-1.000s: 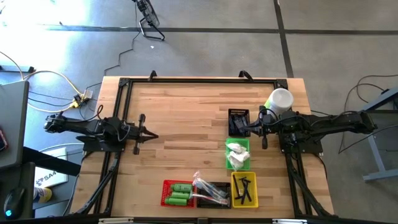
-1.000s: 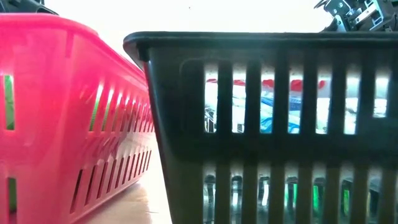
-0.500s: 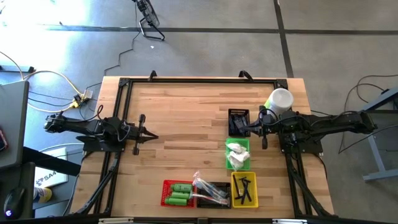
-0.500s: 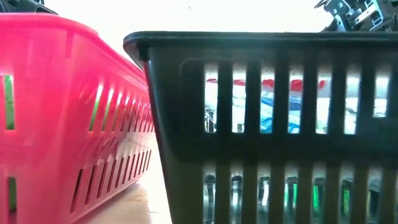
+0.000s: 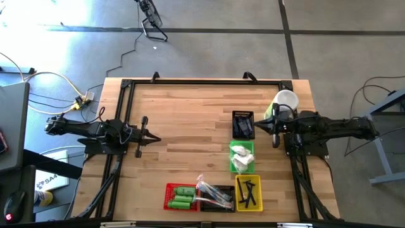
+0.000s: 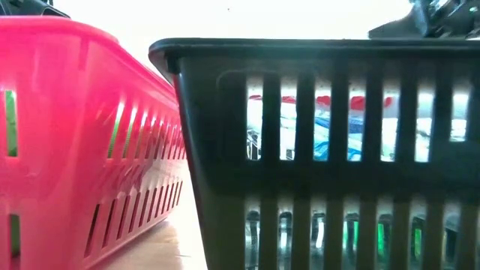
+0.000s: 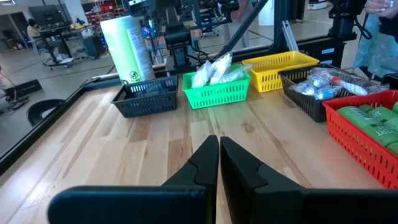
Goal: Pick & Place Travel size toiletries
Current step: Return to Home Position
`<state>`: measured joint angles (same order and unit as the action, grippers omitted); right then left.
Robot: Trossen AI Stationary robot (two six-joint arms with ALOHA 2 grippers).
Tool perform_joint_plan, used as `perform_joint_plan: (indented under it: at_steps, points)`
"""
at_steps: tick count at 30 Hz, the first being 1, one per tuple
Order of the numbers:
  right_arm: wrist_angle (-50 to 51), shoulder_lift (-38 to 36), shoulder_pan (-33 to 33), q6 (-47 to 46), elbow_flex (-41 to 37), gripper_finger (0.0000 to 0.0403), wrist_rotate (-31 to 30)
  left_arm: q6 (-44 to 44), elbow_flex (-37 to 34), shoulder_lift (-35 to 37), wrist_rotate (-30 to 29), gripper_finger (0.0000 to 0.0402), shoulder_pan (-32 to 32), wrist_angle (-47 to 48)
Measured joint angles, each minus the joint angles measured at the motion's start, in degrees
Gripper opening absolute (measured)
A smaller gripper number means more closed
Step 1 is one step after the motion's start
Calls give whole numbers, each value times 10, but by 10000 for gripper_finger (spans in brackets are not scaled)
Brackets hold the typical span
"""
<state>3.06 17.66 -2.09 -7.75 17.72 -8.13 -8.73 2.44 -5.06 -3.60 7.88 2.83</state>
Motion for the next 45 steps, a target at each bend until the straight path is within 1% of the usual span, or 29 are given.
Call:
perform_joint_plan:
  at_steps: [3,6,16,19,33,37,39,45]
  points:
    - [22,-48,0,-11,0,2,22,0,0,0,0,12,0,0]
    - [47,-82,0,-21,0,2,26,0,0,0,0,12,0,0]
    - [92,-147,0,-51,0,2,29,0,0,0,0,12,0,0]
    - [99,-170,0,-53,0,2,41,0,0,0,0,12,0,0]
    - [107,-171,0,-60,-2,2,54,0,0,0,0,12,0,-1]
    - [96,-173,0,-52,-37,2,48,1,0,0,-1,12,0,-1]
    - [76,-173,0,-42,-51,2,54,1,0,0,-1,12,0,-1]
    - [76,-173,0,-40,-69,2,56,1,0,0,-1,12,0,-1]
